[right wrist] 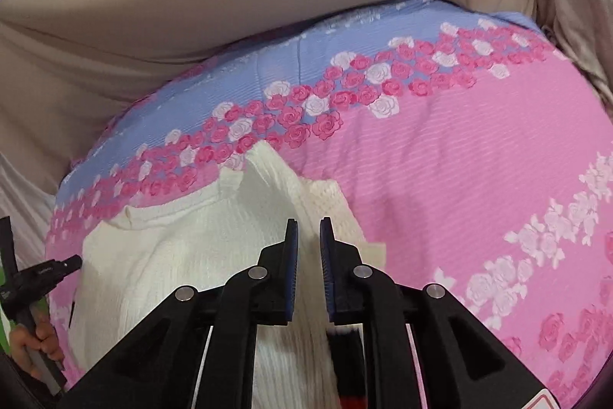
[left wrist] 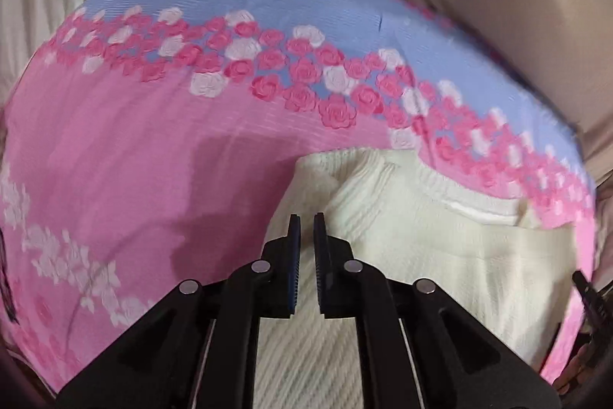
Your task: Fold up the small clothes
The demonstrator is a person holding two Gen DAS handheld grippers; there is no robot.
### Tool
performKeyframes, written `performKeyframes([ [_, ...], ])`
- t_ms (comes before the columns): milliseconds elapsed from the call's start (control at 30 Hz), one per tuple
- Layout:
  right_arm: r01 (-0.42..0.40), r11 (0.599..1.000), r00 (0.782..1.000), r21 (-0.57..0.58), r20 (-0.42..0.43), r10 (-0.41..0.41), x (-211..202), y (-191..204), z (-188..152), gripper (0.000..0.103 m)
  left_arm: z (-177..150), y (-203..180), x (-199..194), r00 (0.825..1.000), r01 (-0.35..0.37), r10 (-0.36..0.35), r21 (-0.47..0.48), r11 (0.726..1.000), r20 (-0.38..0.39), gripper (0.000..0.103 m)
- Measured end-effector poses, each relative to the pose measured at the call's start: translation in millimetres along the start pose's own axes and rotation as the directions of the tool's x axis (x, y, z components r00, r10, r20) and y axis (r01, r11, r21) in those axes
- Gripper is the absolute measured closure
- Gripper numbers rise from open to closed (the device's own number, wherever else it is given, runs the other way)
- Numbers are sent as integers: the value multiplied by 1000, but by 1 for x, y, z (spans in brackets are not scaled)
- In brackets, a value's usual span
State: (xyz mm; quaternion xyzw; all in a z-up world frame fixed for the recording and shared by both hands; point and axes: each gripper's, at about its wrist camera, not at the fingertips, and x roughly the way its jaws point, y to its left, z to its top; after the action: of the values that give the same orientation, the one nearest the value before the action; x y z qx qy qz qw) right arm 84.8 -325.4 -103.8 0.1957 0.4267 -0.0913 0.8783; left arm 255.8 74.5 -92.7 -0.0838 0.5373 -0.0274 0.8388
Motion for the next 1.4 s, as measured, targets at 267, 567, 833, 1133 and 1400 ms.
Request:
performKeyframes([
  [267, 95, 994, 984, -47, -148, -101, -36, -24, -118, 49, -110, 48, -58, 1000, -10, 9, -102, 995, -10, 38],
  [567, -101, 936, 963, 336, -205, 177, -3, -51, -133, 34, -148, 77, -26, 985, 120, -162, -459, 880, -53, 34],
  [833, -127, 949, 971, 290, -157, 178, -33, -37, -103, 94, -135, 58, -48, 988, 73, -116, -341, 937, -105, 91],
  [1133, 36, 994, 943, 105, -333, 1, -79, -75, -171, 87, -220, 73, -96, 954, 22, -93, -244, 970, -285, 87],
  [1400, 133, 990, 983, 36, -136, -127, -116, -74, -128, 56, -194, 60, -135, 995, -68, 55, -150, 986, -86, 62],
])
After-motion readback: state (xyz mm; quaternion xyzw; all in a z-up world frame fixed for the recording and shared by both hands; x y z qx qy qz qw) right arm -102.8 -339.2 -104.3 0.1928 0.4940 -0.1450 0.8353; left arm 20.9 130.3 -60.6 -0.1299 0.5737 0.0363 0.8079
